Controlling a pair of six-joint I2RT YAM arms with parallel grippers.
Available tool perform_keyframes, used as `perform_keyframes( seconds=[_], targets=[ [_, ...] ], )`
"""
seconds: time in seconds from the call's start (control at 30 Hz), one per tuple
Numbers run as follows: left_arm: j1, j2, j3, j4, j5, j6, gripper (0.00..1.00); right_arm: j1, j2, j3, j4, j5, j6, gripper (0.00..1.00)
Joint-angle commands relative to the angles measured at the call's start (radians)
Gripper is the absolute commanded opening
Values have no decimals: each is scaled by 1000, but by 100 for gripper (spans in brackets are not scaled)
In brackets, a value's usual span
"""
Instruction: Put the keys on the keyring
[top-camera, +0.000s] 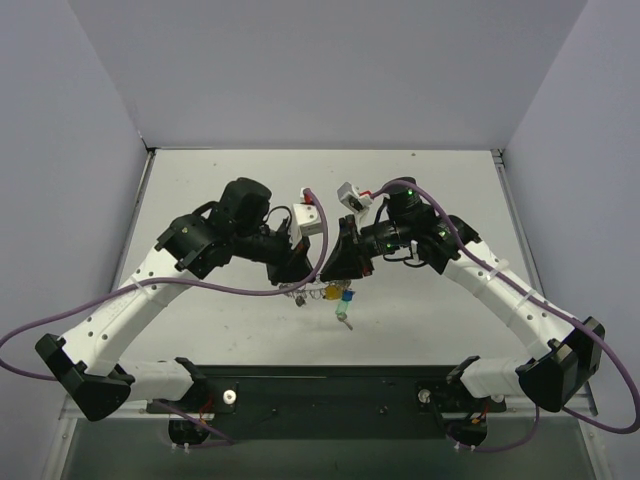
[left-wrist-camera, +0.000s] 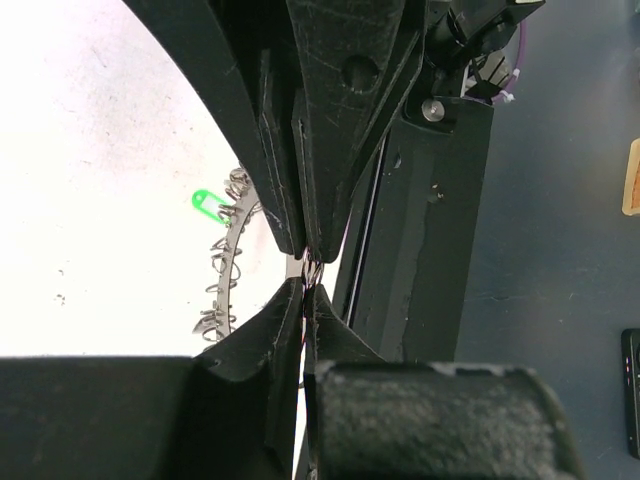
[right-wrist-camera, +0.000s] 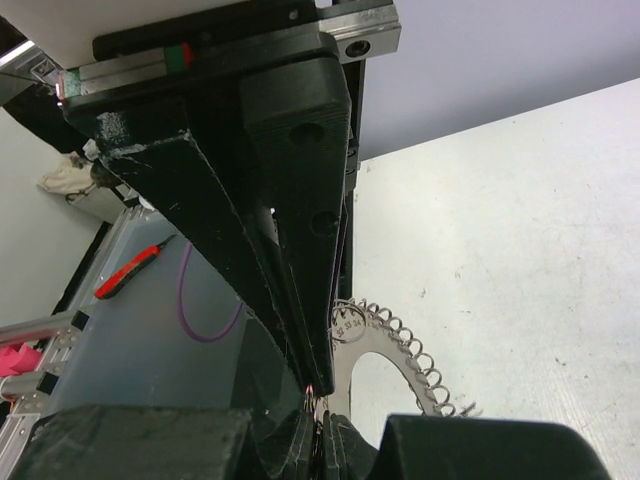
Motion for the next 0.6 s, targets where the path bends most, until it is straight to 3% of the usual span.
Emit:
perform_keyframes(
  seconds=[0.0, 0.17, 0.57],
  targets=[
    [-6, -33, 7, 179, -16, -34, 0, 6, 2, 37, 29, -54, -13, 0],
    [0, -142, -111, 415, -27, -142, 0, 5, -2, 25, 30, -48, -18, 0],
    [23, -212, -285, 722, 8, -343, 0, 6, -44, -3, 44, -58, -28, 0]
  ],
)
